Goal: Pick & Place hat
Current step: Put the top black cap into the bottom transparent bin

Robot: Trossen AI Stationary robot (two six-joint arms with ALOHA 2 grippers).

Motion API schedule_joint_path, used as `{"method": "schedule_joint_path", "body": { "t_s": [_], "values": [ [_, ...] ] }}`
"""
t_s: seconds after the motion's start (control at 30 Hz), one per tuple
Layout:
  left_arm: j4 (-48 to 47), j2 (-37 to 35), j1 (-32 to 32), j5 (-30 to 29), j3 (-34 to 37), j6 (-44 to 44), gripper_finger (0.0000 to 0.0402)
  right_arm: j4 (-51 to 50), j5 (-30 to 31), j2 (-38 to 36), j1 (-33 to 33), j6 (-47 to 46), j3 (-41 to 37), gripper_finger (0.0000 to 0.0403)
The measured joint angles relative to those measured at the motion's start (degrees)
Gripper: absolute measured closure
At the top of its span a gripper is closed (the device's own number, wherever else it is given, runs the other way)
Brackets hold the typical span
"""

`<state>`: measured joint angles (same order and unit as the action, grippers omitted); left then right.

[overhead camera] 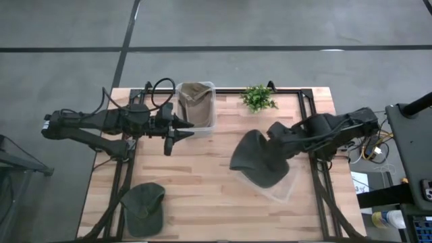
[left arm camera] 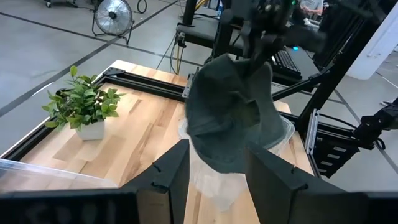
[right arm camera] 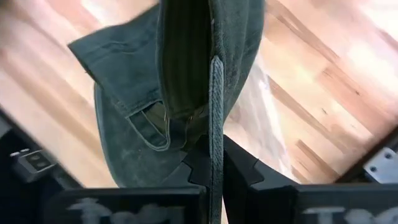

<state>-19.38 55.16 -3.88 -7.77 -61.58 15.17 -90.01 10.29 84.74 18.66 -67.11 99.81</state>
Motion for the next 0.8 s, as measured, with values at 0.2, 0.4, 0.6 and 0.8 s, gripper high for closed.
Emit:
{"method": "schedule_joint_path", "body": {
  "t_s": [0.2, 0.4, 0.6, 0.8],
  "values": [
    [0.0, 0.0, 0.0, 0.0, 0.0, 0.0, 0.0259, 0.1, -3.5, 0.5, -0.6, -0.4, -5.8, 0.0390],
    [0.0, 0.0, 0.0, 0.3, 0.0, 0.4, 0.0259, 0.0, -6.2, 0.6, -0.6, -0.2, -11.9, 0.0390],
    [0.1, 0.1, 0.0, 0.3, 0.0, 0.4, 0.0259, 2.0, -7.6, 0.5, -0.6, 0.9, -15.1, 0.0390],
    [0.1, 0.2, 0.0, 0.3, 0.0, 0.4, 0.0259, 5.6, -7.7, 0.5, -0.6, 1.4, -16.6, 0.0390]
  ]
}}
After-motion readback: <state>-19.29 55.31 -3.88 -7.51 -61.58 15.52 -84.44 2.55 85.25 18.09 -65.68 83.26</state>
